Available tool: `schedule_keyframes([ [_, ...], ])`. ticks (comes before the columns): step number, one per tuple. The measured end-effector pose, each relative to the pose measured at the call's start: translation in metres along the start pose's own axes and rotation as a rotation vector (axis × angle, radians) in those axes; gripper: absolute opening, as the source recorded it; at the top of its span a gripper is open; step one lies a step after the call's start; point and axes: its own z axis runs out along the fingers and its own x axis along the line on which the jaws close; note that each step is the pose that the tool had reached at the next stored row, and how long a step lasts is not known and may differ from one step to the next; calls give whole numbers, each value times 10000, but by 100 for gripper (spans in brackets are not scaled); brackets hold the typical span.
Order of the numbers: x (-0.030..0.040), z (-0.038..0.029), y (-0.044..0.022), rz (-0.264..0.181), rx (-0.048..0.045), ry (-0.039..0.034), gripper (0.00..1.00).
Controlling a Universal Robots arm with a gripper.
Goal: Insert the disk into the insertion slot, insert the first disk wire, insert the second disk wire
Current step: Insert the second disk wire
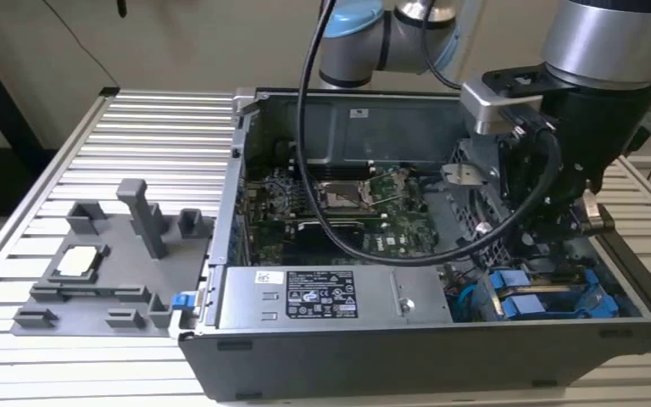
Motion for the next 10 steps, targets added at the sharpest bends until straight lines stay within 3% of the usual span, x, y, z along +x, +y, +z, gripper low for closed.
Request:
schedule_keyframes([
  [6, 119, 20, -63, -16, -157, -14, 16],
  [7, 119, 21, -63, -10, -156, -78, 16],
  [10, 119, 21, -64, 29, -128, -615, 16],
])
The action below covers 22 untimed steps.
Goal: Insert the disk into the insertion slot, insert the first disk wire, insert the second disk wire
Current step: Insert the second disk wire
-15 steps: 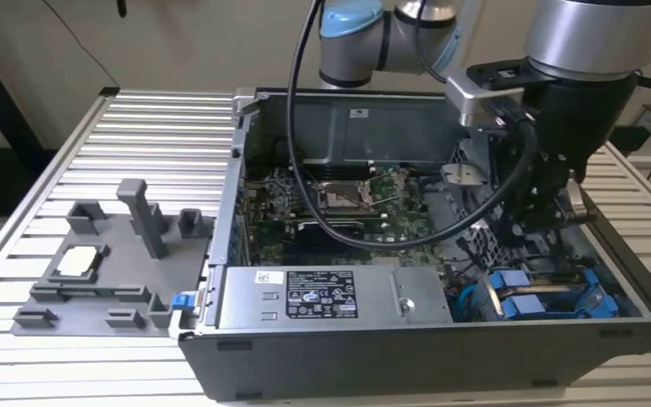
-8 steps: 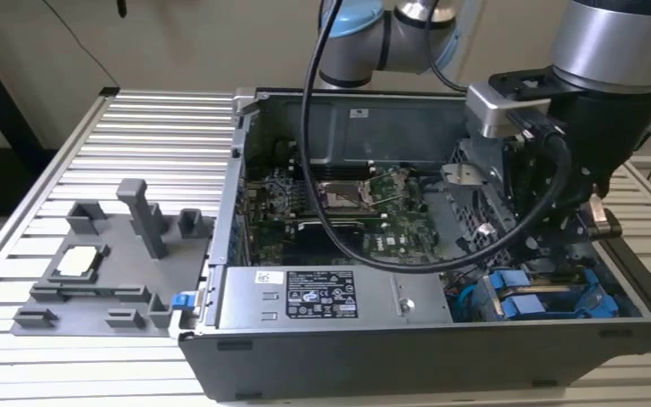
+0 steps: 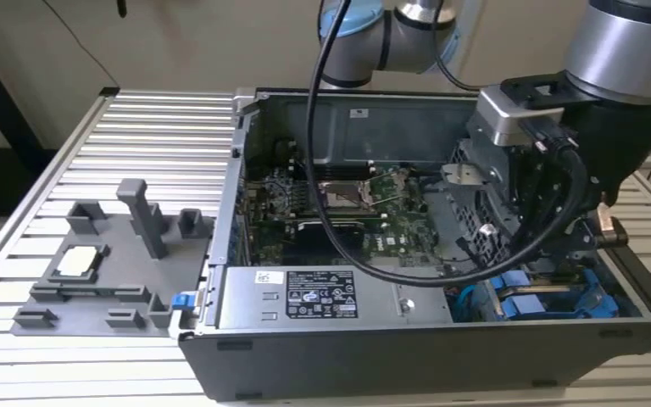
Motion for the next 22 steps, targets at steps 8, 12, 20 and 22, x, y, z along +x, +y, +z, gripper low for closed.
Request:
schedule_keyframes([
  [8, 83, 8, -61, 41, -209, -689, 16],
  [12, 135, 15, -134, 41, -452, -716, 16],
  [20, 238, 29, -287, 38, -876, -765, 16],
  [22, 268, 34, -323, 38, -958, -789, 16],
])
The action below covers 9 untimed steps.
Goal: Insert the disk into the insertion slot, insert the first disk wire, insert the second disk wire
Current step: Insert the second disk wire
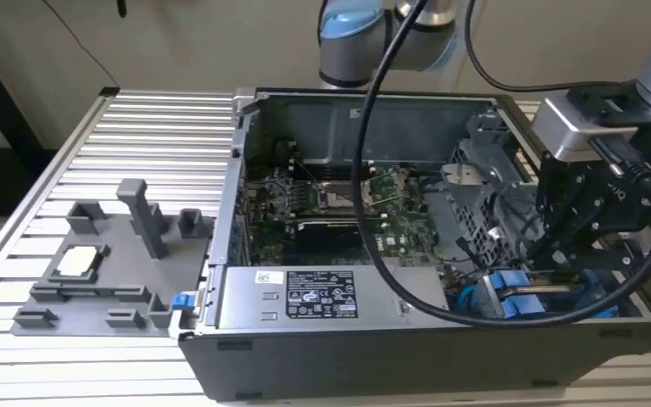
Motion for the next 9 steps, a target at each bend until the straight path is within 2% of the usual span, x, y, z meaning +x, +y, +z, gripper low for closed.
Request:
schedule_keyframes([
  [3, 34, -2, -43, 2, -101, -19, 16],
  [6, 34, 2, -46, 3, -103, -22, 16],
  [7, 35, 5, -46, 1, -100, -107, 16],
  [9, 35, 8, -47, -15, -85, -457, 16],
])
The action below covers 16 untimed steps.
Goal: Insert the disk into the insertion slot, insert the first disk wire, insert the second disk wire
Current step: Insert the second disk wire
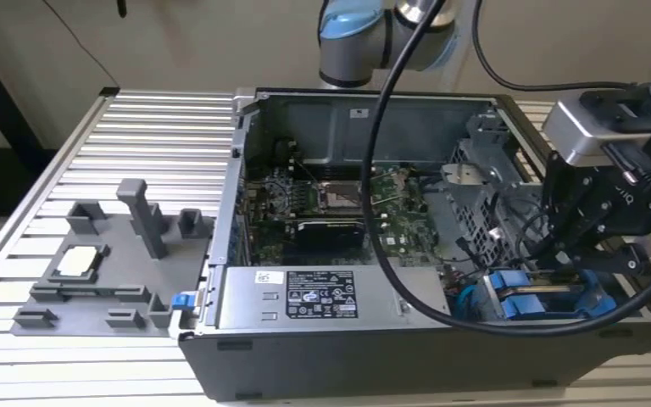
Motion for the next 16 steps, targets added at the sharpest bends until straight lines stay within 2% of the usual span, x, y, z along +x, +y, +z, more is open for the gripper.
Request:
schedule_keyframes([
  [1, 0, 1, 0, -6, 5, -121, 16],
  [2, 3, 4, -1, -8, 7, -159, 16],
  [9, 34, 22, -6, 206, 25, -168, 16],
  [16, 41, 30, -6, 218, 31, -179, 16],
])
